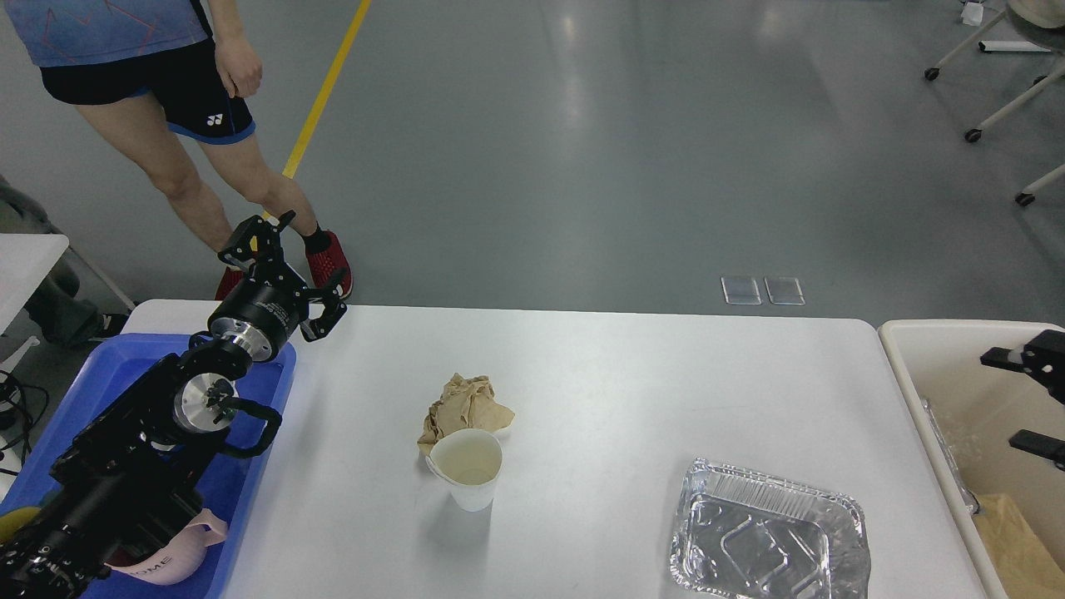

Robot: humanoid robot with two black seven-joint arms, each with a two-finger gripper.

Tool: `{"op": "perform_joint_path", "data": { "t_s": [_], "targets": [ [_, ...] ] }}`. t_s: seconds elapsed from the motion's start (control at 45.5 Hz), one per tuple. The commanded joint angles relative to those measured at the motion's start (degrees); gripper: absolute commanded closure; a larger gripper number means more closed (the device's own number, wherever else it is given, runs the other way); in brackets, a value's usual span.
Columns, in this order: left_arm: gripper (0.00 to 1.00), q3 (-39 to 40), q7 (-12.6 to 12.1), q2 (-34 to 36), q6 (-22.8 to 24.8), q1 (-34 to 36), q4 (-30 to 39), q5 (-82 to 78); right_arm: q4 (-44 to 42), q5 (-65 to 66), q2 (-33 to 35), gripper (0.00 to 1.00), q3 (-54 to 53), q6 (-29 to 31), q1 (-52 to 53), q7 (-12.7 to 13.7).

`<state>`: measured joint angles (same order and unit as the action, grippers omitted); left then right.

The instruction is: Tidy desktop

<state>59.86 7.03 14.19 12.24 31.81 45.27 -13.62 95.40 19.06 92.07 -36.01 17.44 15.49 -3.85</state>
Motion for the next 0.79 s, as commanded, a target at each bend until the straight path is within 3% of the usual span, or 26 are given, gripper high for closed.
{"op": "perform_joint_path", "data": {
  "t_s": [0.0,0.264,0.549,0.769],
  "targets": [
    [0.03,0.00,0.00,-0.83,-0.11,0.00,-0.01,0.00,0.22,0.01,6.45,0.00,0.15,2.07,-1.69,-0.02],
    [0.03,-0.01,-0.18,-1.18,-0.20,-0.08,-0.01,0.09,0.13,1.24,6.11,0.00,0.24,1.29,-5.20,-0.19],
    [0.03,-0.09,-0.35,-1.10,-0.37,-0.79,-0.01,0.00,-5.75,26.53,-14.54,0.00,0.24,-4.95,-10.82,-0.54],
    [0.03,-0.09,-0.44,-1.01,-0.73,-1.05,-0.01,0.09,-13.92,32.35,-23.95,0.00,0.33,-5.83,-11.45,-0.72]
  ]
}}
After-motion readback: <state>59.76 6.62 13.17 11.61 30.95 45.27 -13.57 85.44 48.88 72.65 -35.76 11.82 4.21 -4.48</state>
